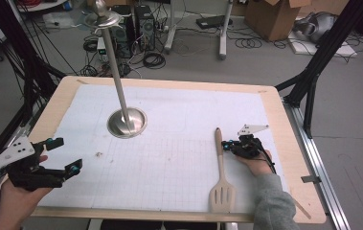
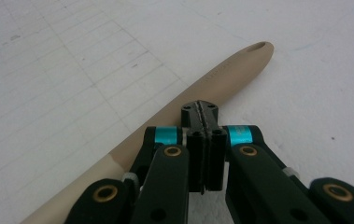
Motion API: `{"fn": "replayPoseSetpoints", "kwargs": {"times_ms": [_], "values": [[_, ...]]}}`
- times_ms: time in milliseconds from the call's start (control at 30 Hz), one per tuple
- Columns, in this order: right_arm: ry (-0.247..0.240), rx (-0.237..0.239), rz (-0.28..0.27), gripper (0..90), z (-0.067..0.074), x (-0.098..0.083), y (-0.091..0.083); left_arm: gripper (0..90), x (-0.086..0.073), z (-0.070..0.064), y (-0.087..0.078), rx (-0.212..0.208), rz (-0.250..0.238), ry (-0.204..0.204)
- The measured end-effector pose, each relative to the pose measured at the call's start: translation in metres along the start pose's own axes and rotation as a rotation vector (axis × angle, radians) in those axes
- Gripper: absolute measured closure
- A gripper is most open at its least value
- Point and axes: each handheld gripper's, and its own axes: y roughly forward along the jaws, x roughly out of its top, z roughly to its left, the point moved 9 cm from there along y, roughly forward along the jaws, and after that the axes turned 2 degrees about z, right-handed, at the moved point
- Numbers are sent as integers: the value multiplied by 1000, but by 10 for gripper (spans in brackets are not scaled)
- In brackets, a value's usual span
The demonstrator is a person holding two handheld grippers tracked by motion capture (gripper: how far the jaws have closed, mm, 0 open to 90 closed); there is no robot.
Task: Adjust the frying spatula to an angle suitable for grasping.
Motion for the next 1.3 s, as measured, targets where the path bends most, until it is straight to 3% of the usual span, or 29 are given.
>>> {"fn": "replayPoseSetpoints", "kwargs": {"times_ms": [1000,1300], "values": [[-76,76,6,900,19,29,38,25,-12,5,-23,66,9,-17],[-106,42,1,900,21,32,32,25,-10,6,-25,65,1,-18]]}}
